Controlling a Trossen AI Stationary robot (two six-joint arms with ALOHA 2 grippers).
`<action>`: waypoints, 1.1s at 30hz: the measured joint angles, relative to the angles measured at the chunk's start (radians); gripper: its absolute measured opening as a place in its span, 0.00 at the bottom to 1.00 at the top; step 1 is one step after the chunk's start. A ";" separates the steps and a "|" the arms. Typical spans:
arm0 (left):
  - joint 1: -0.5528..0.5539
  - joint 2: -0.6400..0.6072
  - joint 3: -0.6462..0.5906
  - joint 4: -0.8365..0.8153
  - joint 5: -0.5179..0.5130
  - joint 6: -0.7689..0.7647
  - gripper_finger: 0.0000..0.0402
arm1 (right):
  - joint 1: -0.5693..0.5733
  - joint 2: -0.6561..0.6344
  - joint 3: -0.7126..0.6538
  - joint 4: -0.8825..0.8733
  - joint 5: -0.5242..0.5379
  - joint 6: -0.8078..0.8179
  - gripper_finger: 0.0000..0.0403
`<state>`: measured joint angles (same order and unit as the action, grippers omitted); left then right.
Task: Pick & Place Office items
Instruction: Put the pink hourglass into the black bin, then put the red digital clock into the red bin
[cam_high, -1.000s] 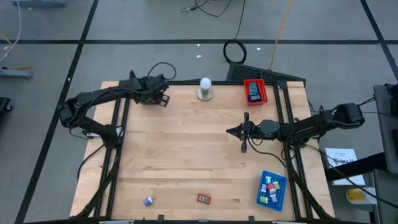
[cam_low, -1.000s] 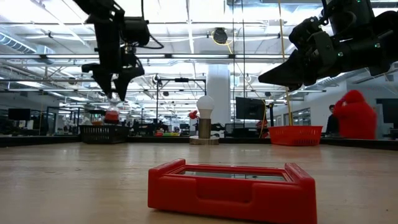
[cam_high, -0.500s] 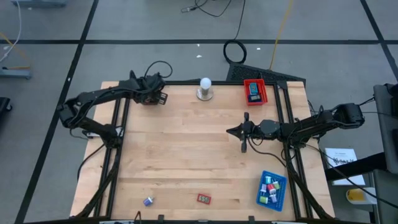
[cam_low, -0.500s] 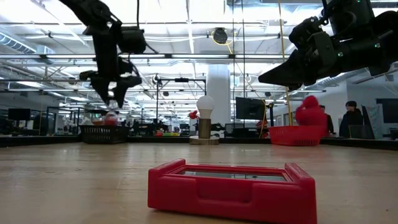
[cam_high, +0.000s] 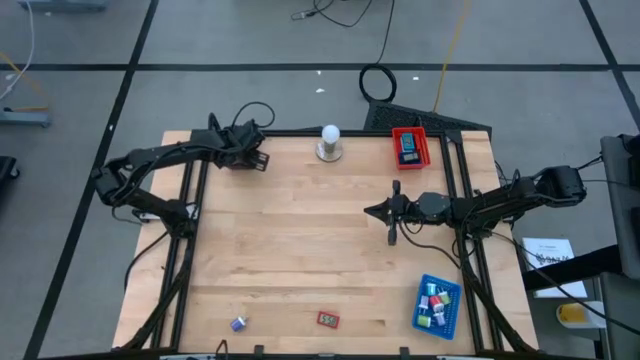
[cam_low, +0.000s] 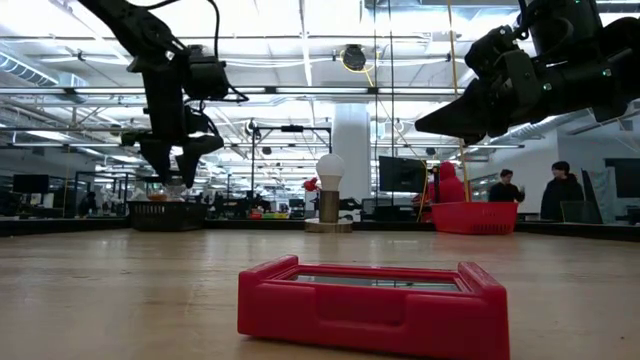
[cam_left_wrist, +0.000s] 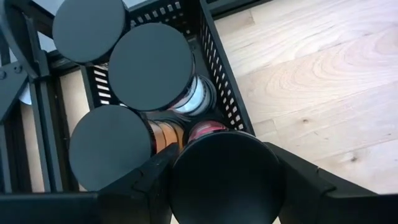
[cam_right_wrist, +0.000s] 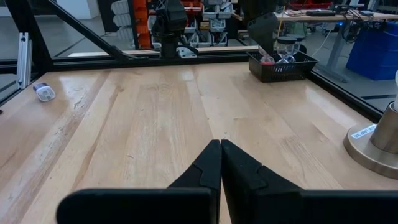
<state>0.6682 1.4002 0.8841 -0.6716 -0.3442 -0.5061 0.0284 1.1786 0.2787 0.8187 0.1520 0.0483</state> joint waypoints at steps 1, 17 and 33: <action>0.000 0.000 0.000 0.000 0.001 0.000 0.53 | 0.000 0.000 0.000 0.000 0.000 0.000 0.00; -0.003 0.000 0.010 -0.007 -0.034 0.038 0.77 | 0.000 0.000 0.000 0.000 0.000 0.000 0.00; -0.051 -0.054 0.011 -0.010 -0.067 0.086 0.70 | 0.000 0.000 0.000 0.000 0.000 0.000 0.00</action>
<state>0.6167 1.3459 0.8955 -0.6815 -0.4114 -0.4206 0.0281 1.1786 0.2787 0.8188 0.1520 0.0479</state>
